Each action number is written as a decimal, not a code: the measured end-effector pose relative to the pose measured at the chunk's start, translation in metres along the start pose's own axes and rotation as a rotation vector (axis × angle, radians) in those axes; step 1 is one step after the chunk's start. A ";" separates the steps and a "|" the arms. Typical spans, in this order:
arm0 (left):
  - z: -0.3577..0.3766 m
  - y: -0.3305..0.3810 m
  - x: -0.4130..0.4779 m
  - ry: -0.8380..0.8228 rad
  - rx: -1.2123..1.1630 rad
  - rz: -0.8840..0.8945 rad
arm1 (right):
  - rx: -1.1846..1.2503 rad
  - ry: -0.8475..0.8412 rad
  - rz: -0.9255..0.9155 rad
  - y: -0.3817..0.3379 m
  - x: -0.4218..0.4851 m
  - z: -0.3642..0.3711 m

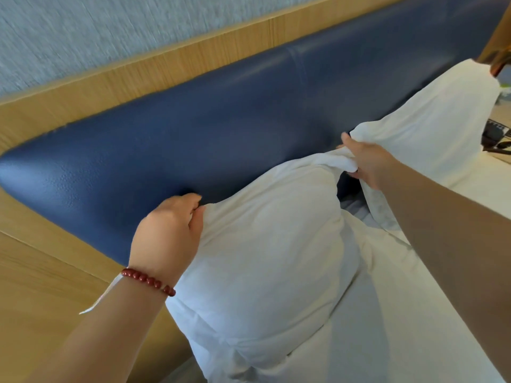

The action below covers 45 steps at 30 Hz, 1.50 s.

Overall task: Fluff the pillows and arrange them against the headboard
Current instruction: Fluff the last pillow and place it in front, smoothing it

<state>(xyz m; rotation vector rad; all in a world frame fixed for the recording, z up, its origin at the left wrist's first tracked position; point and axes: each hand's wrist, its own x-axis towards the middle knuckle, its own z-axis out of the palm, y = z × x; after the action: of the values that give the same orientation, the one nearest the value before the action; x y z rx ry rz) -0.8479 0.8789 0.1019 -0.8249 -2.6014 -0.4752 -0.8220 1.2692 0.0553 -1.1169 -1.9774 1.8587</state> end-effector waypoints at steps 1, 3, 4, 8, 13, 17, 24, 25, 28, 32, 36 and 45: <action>0.001 0.007 0.004 0.067 -0.013 0.060 | 0.078 -0.086 0.051 0.008 -0.002 -0.002; 0.005 0.025 0.015 0.118 -0.069 0.155 | 0.111 -0.225 0.085 0.023 -0.002 -0.006; 0.010 0.035 0.021 0.100 -0.100 0.193 | 0.130 -0.212 0.037 0.029 0.001 -0.009; 0.045 0.064 0.037 -0.315 -0.125 0.272 | 0.250 -0.039 -0.135 0.018 0.001 -0.007; 0.073 0.071 0.026 -0.436 0.069 0.269 | 0.425 -0.090 -0.143 0.003 -0.007 -0.008; 0.067 0.097 0.045 -0.308 -0.102 0.200 | 0.186 -0.322 0.009 0.064 0.010 -0.004; 0.119 0.166 0.126 -0.458 -0.017 0.441 | 0.396 -0.558 0.116 0.105 0.013 0.008; 0.126 0.172 0.134 -0.467 0.018 0.435 | 0.400 -0.567 0.095 0.108 0.012 0.009; 0.145 0.179 0.149 -0.547 0.158 0.391 | 0.353 -0.325 0.009 0.121 0.014 0.008; 0.149 0.181 0.152 -0.522 0.223 0.392 | 0.437 -0.266 0.000 0.121 0.012 -0.004; 0.151 0.180 0.154 -0.460 0.216 0.392 | 0.233 -0.363 -0.064 0.117 -0.004 0.010; 0.153 0.176 0.149 -0.446 0.094 0.304 | 0.175 -0.092 -0.118 0.115 -0.002 0.005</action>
<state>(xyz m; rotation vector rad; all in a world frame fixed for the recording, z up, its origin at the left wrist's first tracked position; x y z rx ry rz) -0.8918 1.1503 0.0691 -1.3972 -2.7819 -0.0848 -0.7803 1.2544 -0.0510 -0.8624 -1.8408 2.0069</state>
